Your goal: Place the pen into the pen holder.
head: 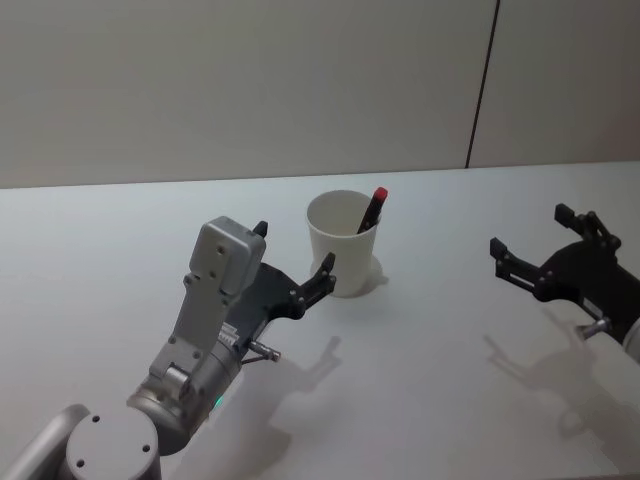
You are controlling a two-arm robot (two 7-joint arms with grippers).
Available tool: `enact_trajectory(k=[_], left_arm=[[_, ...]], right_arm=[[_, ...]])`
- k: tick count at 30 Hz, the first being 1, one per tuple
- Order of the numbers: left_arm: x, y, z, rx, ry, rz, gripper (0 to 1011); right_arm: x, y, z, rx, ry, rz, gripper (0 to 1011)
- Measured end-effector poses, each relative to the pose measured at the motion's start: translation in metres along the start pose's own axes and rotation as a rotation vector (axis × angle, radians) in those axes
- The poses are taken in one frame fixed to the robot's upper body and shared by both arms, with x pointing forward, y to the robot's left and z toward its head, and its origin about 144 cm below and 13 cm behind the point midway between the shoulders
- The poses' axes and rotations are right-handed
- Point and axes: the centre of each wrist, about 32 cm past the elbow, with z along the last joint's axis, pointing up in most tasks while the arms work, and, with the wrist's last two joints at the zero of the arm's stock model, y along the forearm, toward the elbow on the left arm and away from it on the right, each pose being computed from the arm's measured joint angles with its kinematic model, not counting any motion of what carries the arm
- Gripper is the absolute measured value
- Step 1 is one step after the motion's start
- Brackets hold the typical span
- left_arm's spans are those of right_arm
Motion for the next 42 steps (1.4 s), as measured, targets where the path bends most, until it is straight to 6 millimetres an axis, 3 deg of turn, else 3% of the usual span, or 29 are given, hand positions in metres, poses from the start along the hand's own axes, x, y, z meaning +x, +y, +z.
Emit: enact_trajectory(k=[16, 42], left_arm=[[-0.001, 0.003, 0.004, 0.04, -0.014, 0.039, 1003], [0.008, 0.018, 0.022, 0.282, 0.093, 0.166, 1003]], right_arm=[[0.0, -0.002, -0.001, -0.006, 0.006, 0.005, 1001], [0.001, -0.003, -0.001, -0.008, 0.008, 0.007, 1001]])
